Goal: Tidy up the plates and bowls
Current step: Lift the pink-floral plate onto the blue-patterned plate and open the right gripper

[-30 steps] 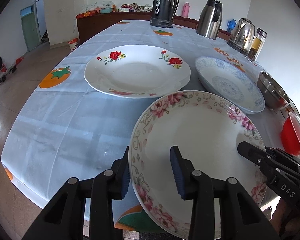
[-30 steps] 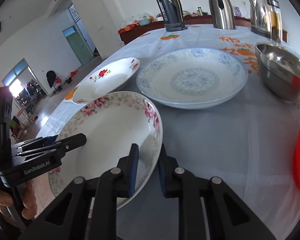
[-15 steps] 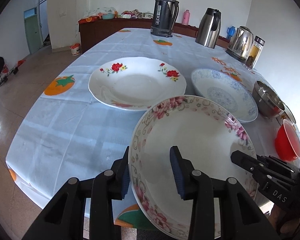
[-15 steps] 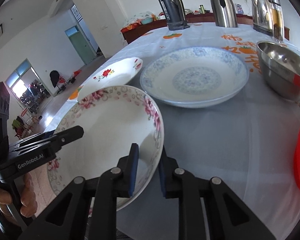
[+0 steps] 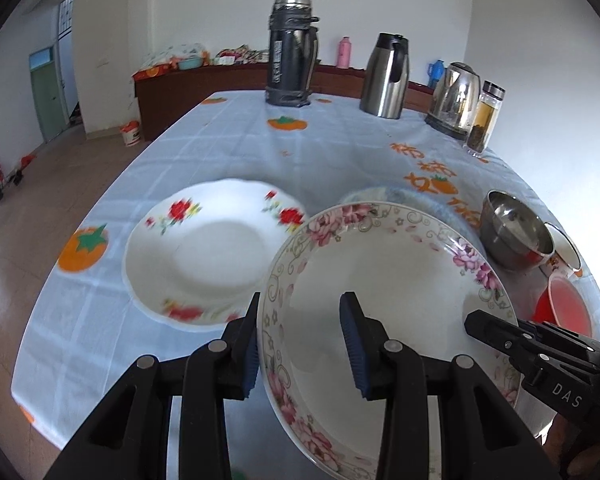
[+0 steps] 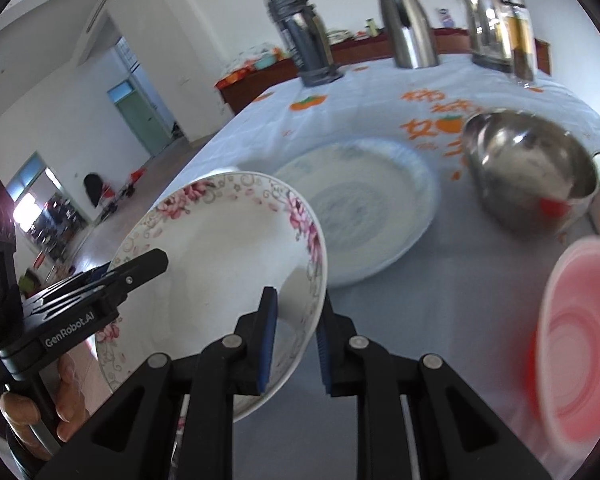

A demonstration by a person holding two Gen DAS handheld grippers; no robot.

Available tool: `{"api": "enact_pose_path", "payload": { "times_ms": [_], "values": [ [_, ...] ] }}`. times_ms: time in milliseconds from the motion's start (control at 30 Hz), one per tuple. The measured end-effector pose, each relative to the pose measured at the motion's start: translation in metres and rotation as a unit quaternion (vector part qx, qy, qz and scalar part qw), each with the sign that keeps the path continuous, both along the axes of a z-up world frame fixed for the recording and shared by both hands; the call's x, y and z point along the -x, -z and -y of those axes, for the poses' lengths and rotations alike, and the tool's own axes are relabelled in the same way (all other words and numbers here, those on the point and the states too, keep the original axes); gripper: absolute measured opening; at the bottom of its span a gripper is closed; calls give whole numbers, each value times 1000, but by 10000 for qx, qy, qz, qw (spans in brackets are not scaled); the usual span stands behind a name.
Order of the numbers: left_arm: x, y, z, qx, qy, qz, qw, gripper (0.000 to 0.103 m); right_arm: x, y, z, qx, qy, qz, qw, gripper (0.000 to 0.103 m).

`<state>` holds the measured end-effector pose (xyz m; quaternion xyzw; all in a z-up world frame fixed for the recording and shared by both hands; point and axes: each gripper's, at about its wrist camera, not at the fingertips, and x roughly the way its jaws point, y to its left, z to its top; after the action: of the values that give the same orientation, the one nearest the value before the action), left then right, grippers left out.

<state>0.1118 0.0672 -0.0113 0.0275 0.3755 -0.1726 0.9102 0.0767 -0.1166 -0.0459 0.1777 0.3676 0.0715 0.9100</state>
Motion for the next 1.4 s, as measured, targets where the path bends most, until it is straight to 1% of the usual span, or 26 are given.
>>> {"api": "enact_pose_path", "payload": {
  "times_ms": [67, 167, 433, 533, 633, 833, 933, 1033, 1200, 1300, 1333, 1367, 1400],
  "values": [
    [-13, -1, 11, 36, 115, 18, 9999, 40, -7, -4, 8, 67, 162, 31, 9998, 19],
    [-30, -1, 28, -13, 260, 46, 9997, 40, -19, -5, 20, 74, 360, -27, 9993, 19],
    [-72, 11, 55, -118, 485, -129, 9987, 40, -43, 3, 39, 0, 748, -244, 9969, 19],
    [-82, 18, 60, -176, 529, -210, 9982, 40, -50, 6, 42, 16, 841, -320, 9959, 19],
    [-91, 24, 68, -263, 572, -264, 9977, 40, -54, 5, 45, 134, 968, -345, 9946, 19],
    [-103, 34, 75, -224, 625, -413, 9969, 40, -64, 5, 56, 118, 1177, -385, 9922, 18],
    [-109, 38, 77, -169, 616, -505, 9967, 40, -69, 5, 57, 196, 1222, -342, 9917, 18],
    [-106, 38, 82, -404, 609, -317, 9968, 40, -73, 6, 58, 262, 1277, -283, 9911, 18],
    [-109, 37, 80, -324, 563, -261, 9975, 40, -78, 7, 60, 279, 1317, -196, 9907, 18],
    [-109, 37, 81, -326, 474, -174, 9982, 40, -79, 8, 60, 273, 1346, -100, 9905, 20],
    [-108, 36, 82, -367, 443, -117, 9983, 40, -78, 8, 59, 266, 1350, -56, 9905, 22],
    [-107, 35, 84, -446, 412, -39, 9981, 40, -78, 8, 58, 272, 1330, -31, 9907, 27],
    [-105, 34, 86, -545, 381, 53, 9978, 42, -77, 8, 57, 254, 1291, 12, 9913, 34]
  ]
}}
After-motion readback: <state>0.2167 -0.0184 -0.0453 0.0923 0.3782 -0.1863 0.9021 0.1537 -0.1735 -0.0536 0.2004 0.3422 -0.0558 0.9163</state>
